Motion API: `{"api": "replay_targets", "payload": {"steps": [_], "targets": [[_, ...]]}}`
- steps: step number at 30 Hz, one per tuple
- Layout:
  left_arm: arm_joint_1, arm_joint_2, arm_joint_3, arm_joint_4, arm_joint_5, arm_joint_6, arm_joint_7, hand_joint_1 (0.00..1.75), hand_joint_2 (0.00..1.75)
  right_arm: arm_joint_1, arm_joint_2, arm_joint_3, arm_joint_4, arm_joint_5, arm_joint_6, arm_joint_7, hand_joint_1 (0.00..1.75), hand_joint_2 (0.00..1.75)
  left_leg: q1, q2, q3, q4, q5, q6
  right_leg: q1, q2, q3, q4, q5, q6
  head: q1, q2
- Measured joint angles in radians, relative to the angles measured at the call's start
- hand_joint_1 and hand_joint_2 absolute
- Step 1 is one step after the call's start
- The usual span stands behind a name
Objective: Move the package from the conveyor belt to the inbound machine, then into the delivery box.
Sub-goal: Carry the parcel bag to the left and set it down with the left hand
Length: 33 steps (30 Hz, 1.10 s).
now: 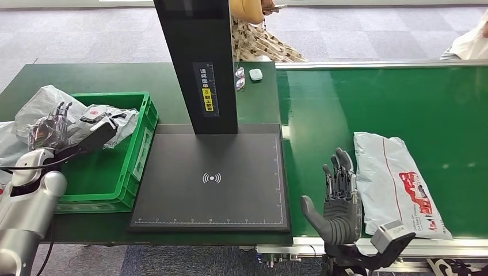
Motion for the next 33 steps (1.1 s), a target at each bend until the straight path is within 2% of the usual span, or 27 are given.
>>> {"api": "replay_targets", "payload": {"steps": [5, 11, 19, 24, 28, 31, 33], "targets": [[0.049, 0.007, 0.003, -0.04, 0.124, 0.022, -0.03, 0.0, 1.75, -0.008, 0.0, 0.008, 0.006, -0.003, -0.01, 0.003, 0.0, 1.75, 0.0, 0.001, 0.0, 0.0, 0.0, 0.0, 0.0, 0.0, 0.0, 0.0, 0.0, 0.0, 0.0, 0.0], [0.218, -0.008, 0.033, -0.198, 0.236, 0.093, -0.058, 0.0, 1.75, -0.039, 0.0, 0.026, 0.028, -0.009, -0.012, 0.018, 0.0, 1.75, 0.0, 0.002, 0.0, 0.0, -0.001, -0.001, 0.0, 0.003, -0.001, 0.0, -0.001, 0.0, 0.0, 0.0], [0.458, -0.088, 0.082, -0.472, 0.244, 0.183, -0.095, 0.0, 1.75, -0.052, 0.0, 0.032, 0.046, 0.005, 0.005, 0.041, 0.0, 1.75, 0.0, 0.003, 0.0, 0.0, -0.003, 0.0, 0.0, 0.004, -0.001, -0.001, -0.001, 0.0, 0.0, 0.0], [0.624, -0.172, 0.114, -0.682, 0.277, 0.332, -0.214, 0.0, 1.75, -0.04, 0.0, 0.031, 0.055, 0.021, 0.007, 0.033, 0.0, 1.75, -0.001, 0.003, 0.0, 0.0, -0.004, 0.001, 0.0, 0.003, 0.0, -0.001, -0.003, 0.002, 0.0, 0.0], [0.732, -0.247, 0.099, -0.838, 0.457, 0.44, -0.413, 0.0, 1.75, -0.018, 0.0, 0.031, 0.053, 0.046, -0.025, 0.03, 0.0, 1.75, -0.001, 0.002, 0.0, 0.0, -0.006, 0.002, -0.001, 0.003, 0.0, -0.002, -0.004, 0.004, 0.0, 0.0], [0.788, -0.294, 0.063, -0.919, 0.554, 0.457, -0.503, 0.0, 1.75, 0.0, 0.0, 0.03, 0.051, 0.055, -0.044, 0.029, 0.0, 1.75, -0.001, 0.002, 0.0, 0.0, -0.006, 0.003, -0.001, 0.002, 0.0, -0.002, -0.004, 0.004, 0.0, 0.0], [0.813, -0.321, 0.035, -0.955, 0.647, 0.431, -0.549, 0.0, 1.75, 0.012, 0.0, 0.029, 0.051, 0.064, -0.057, 0.028, 0.0, 1.75, -0.001, 0.002, 0.0, 0.0, -0.007, 0.003, -0.001, 0.002, 0.0, -0.002, -0.004, 0.003, 0.0, 0.0]]}}
